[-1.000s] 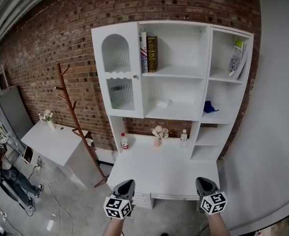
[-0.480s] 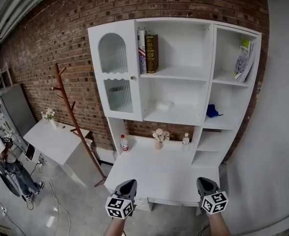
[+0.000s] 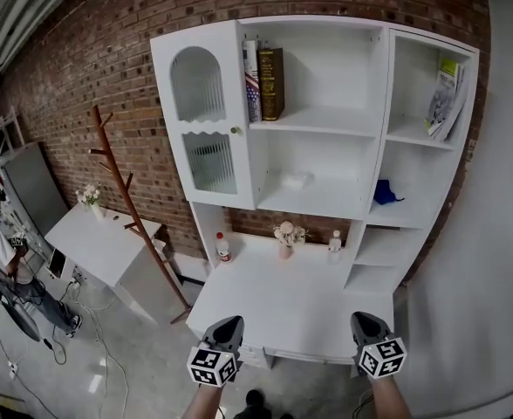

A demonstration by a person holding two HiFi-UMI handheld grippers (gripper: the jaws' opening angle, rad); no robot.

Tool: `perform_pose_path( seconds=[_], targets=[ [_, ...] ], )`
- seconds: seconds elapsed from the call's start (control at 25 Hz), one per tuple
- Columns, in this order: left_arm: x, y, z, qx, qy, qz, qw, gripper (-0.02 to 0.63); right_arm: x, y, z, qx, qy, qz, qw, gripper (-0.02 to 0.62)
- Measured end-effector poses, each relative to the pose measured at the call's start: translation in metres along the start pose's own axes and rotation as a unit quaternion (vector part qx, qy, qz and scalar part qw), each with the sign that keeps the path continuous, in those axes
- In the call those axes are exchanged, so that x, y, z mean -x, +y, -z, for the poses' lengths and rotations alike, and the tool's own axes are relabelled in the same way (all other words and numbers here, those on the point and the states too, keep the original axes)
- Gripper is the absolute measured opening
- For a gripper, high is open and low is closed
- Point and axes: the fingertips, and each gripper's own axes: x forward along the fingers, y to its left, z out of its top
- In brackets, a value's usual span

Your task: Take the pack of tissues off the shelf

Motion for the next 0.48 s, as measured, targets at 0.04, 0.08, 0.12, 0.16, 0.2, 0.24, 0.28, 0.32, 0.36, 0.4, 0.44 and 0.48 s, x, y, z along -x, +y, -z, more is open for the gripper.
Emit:
perform_pose_path(
  seconds=[0.04,0.08,0.12,0.16,0.2,0.24,0.28,0.32,0.36,0.4,0.44,0.48],
  targets=[
    [-0.003,0.002,0.000,0.000,0.000,-0.001,1.0000,0.026,-0.003,-0.001,-0.002,0.003,-0.001,0.000,1.000,0.034],
    [-0.006,0.005,0.000,0.001,0.000,-0.001,1.0000,0.026,-0.006,-0.002,-0.004,0.006,-0.003,0.001,1.000,0.034],
    [-0.010,0.007,-0.001,0.001,0.000,0.000,1.0000,0.026,-0.009,-0.004,-0.006,0.008,-0.006,0.003,1.000,0.034],
    [-0.014,0.009,-0.002,0.001,0.000,0.002,1.0000,0.026,-0.012,-0.006,-0.009,0.009,-0.009,0.006,1.000,0.034],
    [-0.020,0.011,-0.003,0.001,-0.001,0.004,1.0000,0.026,-0.014,-0.009,-0.012,0.009,-0.012,0.009,1.000,0.034],
    [-0.025,0.014,-0.004,0.000,-0.002,0.007,1.0000,0.026,-0.017,-0.012,-0.014,0.009,-0.014,0.013,1.000,0.034],
    [-0.031,0.016,-0.006,0.000,-0.003,0.010,0.9999,0.026,-0.020,-0.014,-0.017,0.009,-0.016,0.016,1.000,0.034],
    [-0.036,0.019,-0.008,0.000,-0.004,0.013,0.9999,0.026,-0.024,-0.016,-0.019,0.010,-0.017,0.020,1.000,0.034],
    [-0.042,0.021,-0.009,0.000,-0.005,0.016,0.9999,0.026,-0.027,-0.019,-0.021,0.010,-0.018,0.024,0.999,0.034],
    [-0.048,0.024,-0.011,0.000,-0.006,0.019,0.9998,0.026,-0.030,-0.021,-0.023,0.011,-0.019,0.028,0.999,0.034],
    [-0.055,0.027,-0.013,0.000,-0.007,0.021,0.9997,0.026,-0.034,-0.024,-0.025,0.011,-0.019,0.031,0.999,0.034],
    [-0.061,0.029,-0.014,-0.001,-0.008,0.025,0.9997,0.026,-0.038,-0.026,-0.026,0.011,-0.019,0.034,0.999,0.034]
  ],
)
